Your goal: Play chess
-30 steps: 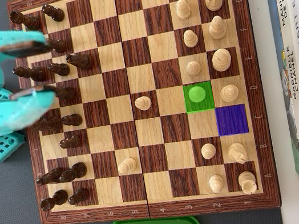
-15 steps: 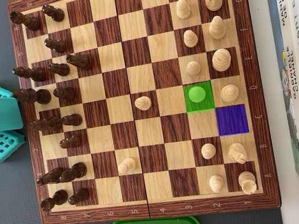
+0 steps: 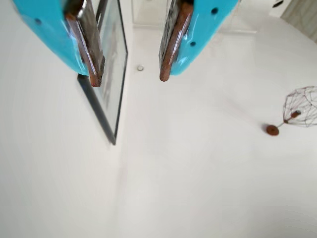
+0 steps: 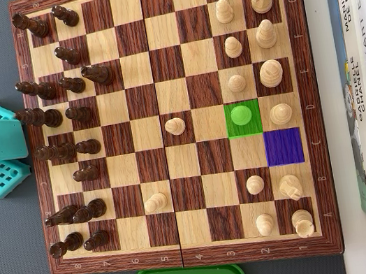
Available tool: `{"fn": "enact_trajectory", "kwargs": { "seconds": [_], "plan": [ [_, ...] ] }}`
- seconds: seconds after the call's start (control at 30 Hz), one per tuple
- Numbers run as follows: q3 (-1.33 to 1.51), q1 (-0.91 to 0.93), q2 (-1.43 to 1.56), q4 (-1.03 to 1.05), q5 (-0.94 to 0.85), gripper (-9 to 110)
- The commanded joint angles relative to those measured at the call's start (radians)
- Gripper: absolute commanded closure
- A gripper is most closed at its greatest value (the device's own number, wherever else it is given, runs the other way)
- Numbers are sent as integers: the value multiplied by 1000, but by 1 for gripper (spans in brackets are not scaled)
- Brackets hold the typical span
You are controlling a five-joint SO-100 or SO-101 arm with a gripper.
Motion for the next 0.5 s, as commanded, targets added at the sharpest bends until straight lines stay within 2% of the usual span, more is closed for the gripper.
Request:
{"fn": "enact_trajectory", "kwargs": {
  "seconds": [0.0, 0.33, 0.47],
  "plan": [
    [20, 3, -9, -81, 5, 84],
    [20, 138, -8, -275, 5, 84],
    [20, 152, -8, -276, 5, 84]
  ]
}}
